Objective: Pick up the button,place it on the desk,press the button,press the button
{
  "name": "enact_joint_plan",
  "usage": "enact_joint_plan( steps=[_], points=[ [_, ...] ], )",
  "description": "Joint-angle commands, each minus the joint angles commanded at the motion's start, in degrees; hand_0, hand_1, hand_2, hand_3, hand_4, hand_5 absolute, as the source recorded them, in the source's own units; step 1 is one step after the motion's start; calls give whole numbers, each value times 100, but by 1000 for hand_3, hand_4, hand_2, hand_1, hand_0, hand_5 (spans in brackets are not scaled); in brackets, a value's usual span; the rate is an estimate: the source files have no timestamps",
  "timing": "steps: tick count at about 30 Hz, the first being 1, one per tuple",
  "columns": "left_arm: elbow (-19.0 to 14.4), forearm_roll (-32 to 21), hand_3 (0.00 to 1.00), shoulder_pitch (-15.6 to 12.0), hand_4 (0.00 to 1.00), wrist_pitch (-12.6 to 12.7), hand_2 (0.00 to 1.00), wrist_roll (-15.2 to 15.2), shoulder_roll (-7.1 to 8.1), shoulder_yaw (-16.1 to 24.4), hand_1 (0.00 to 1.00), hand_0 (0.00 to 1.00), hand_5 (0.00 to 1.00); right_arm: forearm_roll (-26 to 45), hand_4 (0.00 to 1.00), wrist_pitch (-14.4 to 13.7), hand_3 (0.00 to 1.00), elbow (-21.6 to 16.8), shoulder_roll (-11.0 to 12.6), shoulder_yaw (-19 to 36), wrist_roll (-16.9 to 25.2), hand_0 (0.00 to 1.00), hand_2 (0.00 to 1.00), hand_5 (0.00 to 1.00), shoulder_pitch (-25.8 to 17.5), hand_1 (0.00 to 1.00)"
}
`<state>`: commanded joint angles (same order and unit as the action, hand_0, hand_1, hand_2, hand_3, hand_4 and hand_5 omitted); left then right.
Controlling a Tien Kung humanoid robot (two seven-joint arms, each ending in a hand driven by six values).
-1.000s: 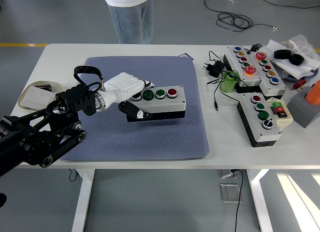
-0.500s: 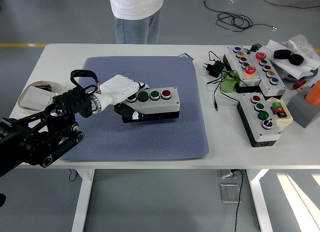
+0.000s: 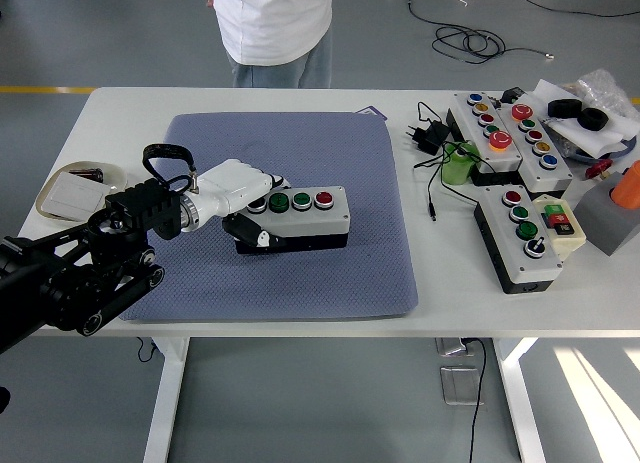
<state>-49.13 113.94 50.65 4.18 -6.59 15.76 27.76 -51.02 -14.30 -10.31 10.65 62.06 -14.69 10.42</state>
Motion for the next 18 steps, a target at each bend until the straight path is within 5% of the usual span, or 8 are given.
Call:
enact_joint_plan(
  steps=[3, 4, 18],
  points=[
    [10, 1, 758, -2, 586, -49, 651, 11, 6, 17, 560, 512, 2, -11, 412, 1, 751, 0, 2, 9, 2, 787, 817, 479, 5, 797],
    [9, 2, 882, -5, 877, -67, 753, 15, 11, 27, 637, 456, 190, -9, 412, 1, 751, 0, 3, 9, 3, 787, 817, 479, 6, 797],
    [-151, 101, 946, -66, 958, -245, 827, 142, 54, 204, 699, 546, 320, -24, 412, 2, 751, 0, 5, 26, 2, 787, 817, 479, 4, 797]
  ],
)
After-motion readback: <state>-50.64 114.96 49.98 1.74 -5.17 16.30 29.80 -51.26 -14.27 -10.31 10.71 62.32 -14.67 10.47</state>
